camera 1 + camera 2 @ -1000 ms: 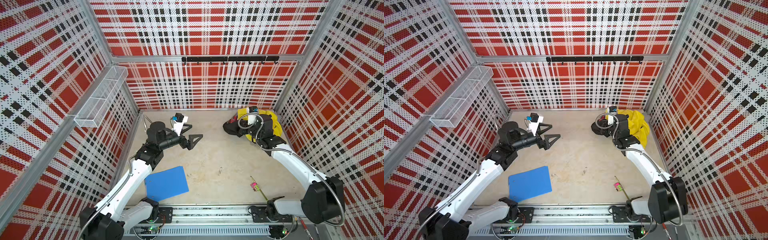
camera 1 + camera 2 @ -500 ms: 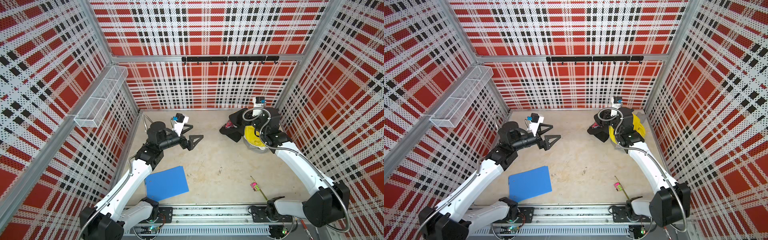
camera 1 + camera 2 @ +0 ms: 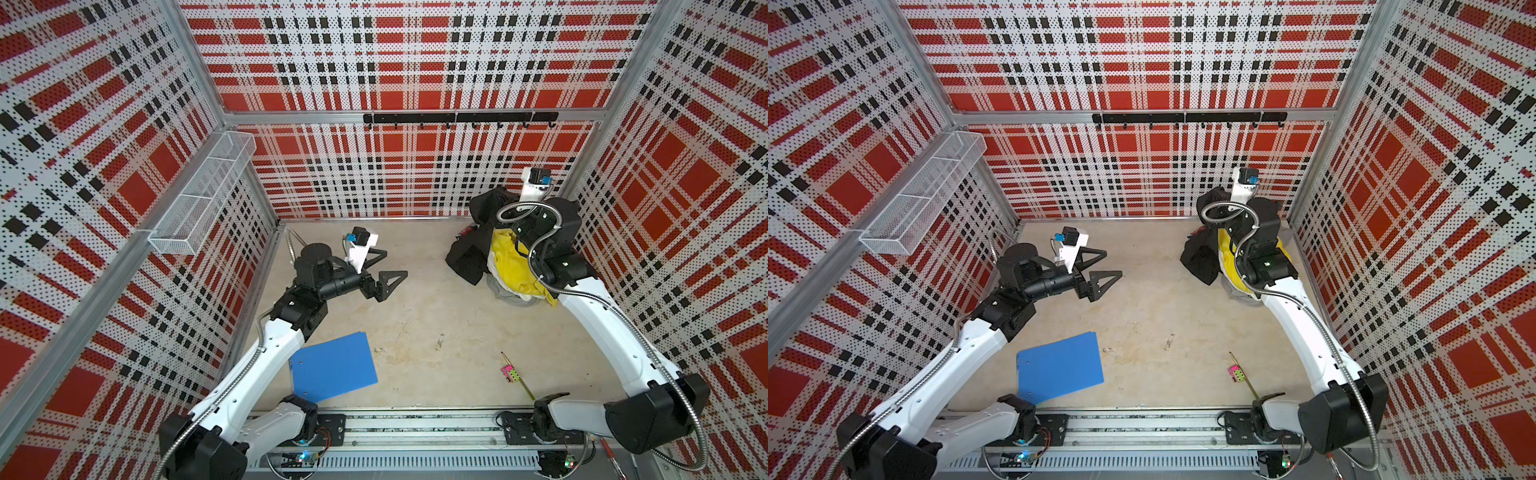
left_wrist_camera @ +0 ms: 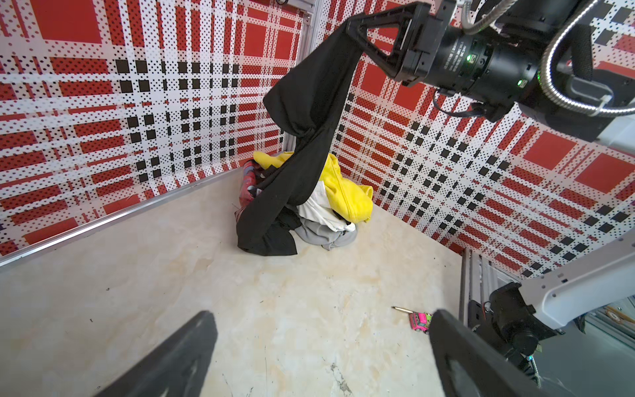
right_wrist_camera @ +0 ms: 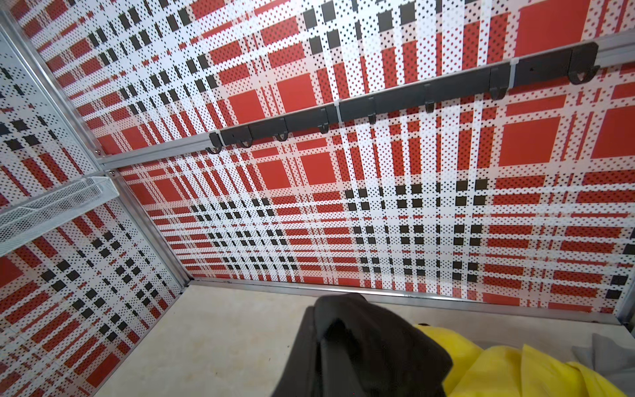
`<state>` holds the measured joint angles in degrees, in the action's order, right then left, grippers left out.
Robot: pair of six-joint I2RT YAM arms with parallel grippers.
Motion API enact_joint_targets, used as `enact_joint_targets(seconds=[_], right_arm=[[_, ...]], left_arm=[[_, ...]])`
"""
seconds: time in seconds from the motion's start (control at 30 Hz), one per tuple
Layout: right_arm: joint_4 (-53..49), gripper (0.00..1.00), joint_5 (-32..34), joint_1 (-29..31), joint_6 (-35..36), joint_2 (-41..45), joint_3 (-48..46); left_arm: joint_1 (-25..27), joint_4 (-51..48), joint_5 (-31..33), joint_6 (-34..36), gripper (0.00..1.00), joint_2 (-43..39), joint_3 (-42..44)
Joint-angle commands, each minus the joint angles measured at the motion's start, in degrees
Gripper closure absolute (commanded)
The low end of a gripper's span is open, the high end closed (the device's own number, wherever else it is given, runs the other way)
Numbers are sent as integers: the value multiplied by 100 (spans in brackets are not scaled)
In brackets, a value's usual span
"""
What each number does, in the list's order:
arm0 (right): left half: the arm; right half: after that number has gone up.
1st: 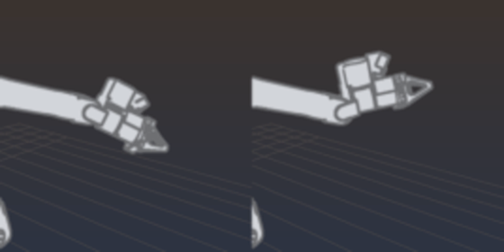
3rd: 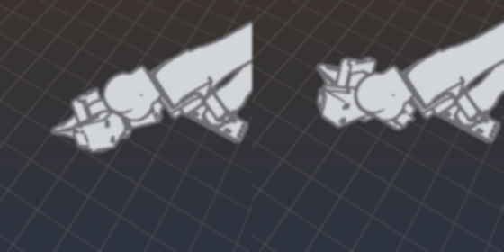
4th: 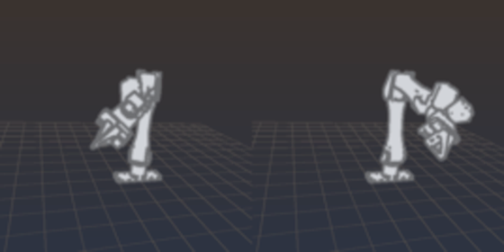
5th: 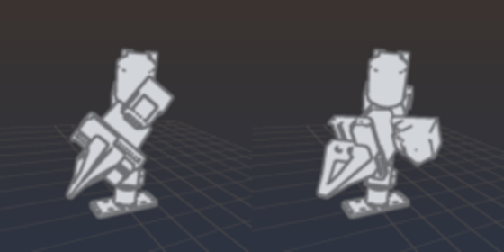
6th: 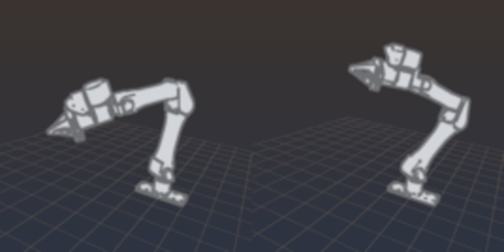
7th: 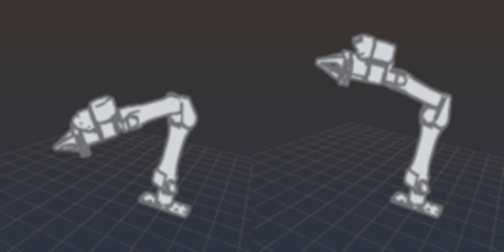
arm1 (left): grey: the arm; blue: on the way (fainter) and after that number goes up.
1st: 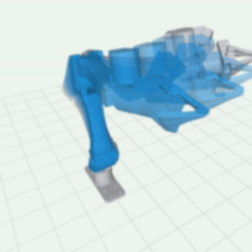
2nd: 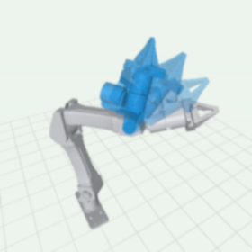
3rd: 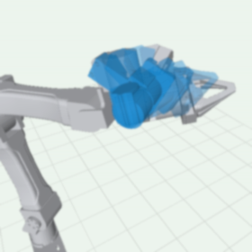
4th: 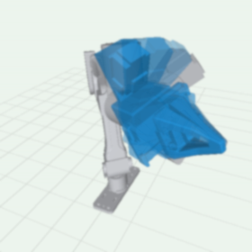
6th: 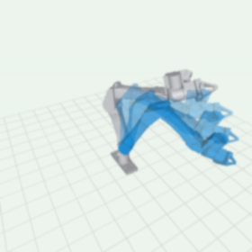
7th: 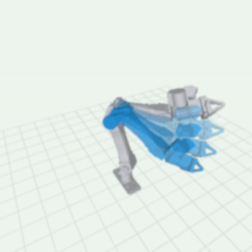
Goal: Pick out a specific cloth from the pile
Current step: 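Lift the black garment high out of the pile with the right gripper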
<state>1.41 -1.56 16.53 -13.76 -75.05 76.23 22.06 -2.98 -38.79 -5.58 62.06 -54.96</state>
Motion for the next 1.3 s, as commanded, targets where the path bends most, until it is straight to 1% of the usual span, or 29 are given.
enact_joint_targets(seconds=[0.0, 0.23, 0.43, 0.53, 0.73, 0.83, 1.27], right_arm=[[1047, 100, -310, 29, -135, 61, 314], [1228, 100, -848, 33, -240, -53, 488], [1303, 100, -899, 27, -259, -101, 685], [1411, 100, -690, 33, -254, -50, 709], [1781, 100, 153, 32, -217, 193, 472], [2030, 100, 413, 32, -172, 286, 385], [2760, 100, 561, 25, 84, -12, 909]], left_arm=[[45, 109, -81, 79, 1, -89, -6], [108, 105, -51, 89, 1, -90, 11], [122, 106, -39, 93, 1, -80, 12], [123, 105, -24, 108, 1, -54, 20], [122, 108, -15, 115, 1, -14, 20], [121, 105, -16, 124, 1, -6, 20], [126, 107, -11, 133, 1, -8, 29]])
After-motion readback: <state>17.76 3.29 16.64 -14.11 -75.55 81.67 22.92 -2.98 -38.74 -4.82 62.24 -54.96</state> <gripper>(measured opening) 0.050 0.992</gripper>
